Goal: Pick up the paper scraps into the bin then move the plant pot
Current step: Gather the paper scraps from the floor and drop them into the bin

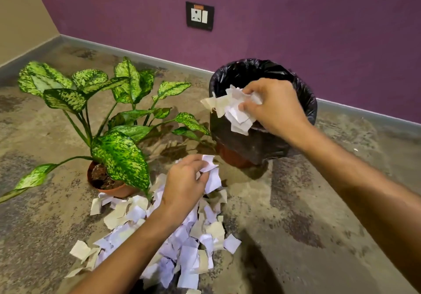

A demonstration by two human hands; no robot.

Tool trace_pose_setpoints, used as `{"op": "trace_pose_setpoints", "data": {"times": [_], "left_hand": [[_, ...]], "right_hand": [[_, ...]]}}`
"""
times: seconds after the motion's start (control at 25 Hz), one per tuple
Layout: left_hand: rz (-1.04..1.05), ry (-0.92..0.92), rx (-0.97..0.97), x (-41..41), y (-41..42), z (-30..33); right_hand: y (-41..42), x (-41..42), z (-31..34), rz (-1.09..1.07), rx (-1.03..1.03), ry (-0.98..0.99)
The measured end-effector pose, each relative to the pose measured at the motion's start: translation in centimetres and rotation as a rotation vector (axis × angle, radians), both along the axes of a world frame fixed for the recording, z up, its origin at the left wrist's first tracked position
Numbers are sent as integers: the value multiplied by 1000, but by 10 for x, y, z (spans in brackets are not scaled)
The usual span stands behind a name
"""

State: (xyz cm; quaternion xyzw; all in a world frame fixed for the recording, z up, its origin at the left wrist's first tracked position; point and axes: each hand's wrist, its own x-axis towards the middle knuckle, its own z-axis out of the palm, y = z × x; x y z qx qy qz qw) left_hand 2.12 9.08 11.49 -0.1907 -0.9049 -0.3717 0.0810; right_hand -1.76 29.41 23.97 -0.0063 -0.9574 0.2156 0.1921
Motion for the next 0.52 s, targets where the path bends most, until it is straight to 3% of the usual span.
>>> {"op": "trace_pose_setpoints", "data": {"times": [0.12,0.28,0.52], "left_hand": [[-40,107,116,1,17,21],[-74,278,253,-10,41,47],[-47,340,333,-47,85,77]], "right_hand": [[27,-21,1,-119,9,16],[52,-38,-22,-187,47,-124],[68,-39,-43,-215,-25,-130]]}}
